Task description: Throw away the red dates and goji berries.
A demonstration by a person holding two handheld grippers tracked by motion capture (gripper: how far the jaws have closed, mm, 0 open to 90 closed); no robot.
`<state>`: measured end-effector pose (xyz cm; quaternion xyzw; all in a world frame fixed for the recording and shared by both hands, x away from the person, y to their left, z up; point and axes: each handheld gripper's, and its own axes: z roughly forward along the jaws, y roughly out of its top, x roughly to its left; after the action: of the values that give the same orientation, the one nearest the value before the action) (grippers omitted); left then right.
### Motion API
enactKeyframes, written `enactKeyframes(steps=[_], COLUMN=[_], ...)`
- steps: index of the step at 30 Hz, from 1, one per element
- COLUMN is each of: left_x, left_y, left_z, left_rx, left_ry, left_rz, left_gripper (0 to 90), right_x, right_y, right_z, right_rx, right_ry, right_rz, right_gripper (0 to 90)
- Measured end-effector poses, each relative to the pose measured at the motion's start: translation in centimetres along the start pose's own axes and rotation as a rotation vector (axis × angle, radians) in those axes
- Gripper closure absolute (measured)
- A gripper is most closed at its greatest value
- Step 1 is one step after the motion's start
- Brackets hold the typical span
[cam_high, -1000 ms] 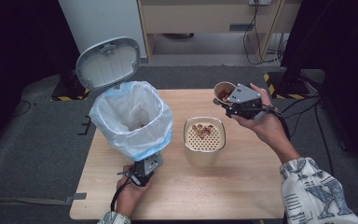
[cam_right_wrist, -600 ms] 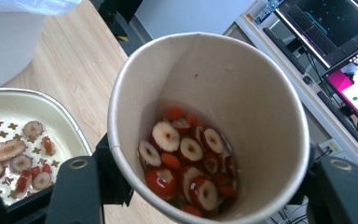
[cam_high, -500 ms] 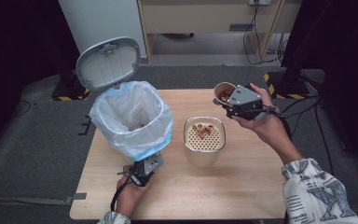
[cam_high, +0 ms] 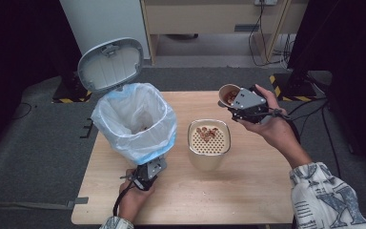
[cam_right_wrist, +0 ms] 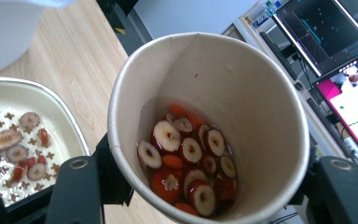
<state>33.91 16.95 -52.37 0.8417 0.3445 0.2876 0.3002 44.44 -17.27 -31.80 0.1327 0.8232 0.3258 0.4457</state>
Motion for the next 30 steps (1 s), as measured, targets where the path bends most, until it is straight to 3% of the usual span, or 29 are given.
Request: enactKeyframes(steps=[6,15,16,17,30], left_x=[0.0,-0.1,0.2,0.2,0.2], left_y=[0.0,0.0,0.1,0.1,0.1], left_z=[0.0,0.0,0.0,0.0,0.0], left_rx=[-0.002,-0.002,-0.002,-0.001,-0.002], left_ry=[0.000,0.005,-0.012,-0.010,-0.010], left_rz=[-0.004,-0.018,0.028,0.032,0.033], left_gripper=[89.4,89.4,89.4,89.4,89.4], right_x=[0.4,0.4,0.5,0.5,0.7], right_y=[0.5,0.8,0.9,0.9,1.5], right_z=[0.2,0.2,0.2,0.2,0.1], right_rx=[0.017,0.010,0.010,0.012,0.009], right_ry=[0.001,0.005,0.006,0.005,0.001], right_rz=[-0.051,-0.044,-0.050,-0.053,-0.079], right_gripper=[37.0,37.0,37.1,37.1,37.2])
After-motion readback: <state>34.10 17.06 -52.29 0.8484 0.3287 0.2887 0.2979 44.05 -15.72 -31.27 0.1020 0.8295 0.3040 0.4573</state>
